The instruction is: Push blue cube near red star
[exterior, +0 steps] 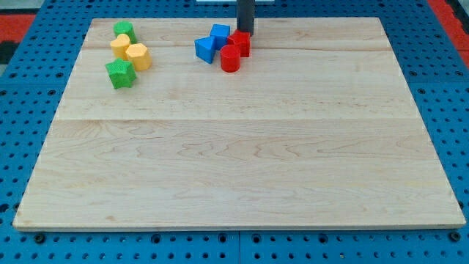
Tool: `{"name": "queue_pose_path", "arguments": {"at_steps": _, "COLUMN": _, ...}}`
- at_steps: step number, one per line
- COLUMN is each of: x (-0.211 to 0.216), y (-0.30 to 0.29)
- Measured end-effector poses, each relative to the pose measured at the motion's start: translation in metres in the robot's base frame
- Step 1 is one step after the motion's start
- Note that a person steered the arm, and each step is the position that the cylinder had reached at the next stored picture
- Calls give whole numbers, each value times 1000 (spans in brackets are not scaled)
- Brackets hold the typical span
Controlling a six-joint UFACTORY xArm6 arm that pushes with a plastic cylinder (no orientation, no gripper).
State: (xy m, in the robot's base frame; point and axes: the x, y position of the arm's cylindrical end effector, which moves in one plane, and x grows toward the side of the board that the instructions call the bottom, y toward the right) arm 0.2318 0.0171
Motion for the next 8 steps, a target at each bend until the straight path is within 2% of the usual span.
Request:
{"name": "queue_pose_path", "arguments": {"at_steps": 1, "x": -3, "y": 0}}
{"name": "queue_pose_path", "arguments": {"at_steps": 2, "x": -39, "y": 11}}
{"name": "queue_pose_path", "arguments": {"at_steps": 3, "x": -38, "y": -18}}
{"name": "queue_pose_path", "arguments": {"at_steps": 4, "x": -39, "y": -81}}
{"name": "queue_pose_path", "arguments": {"at_steps": 6, "x": 18, "y": -47}}
{"name": "queue_pose_path", "arguments": {"at_steps": 7, "x": 9, "y": -29}}
{"name": "queue_pose_path", "arguments": {"at_steps": 8, "x": -30, "y": -78}}
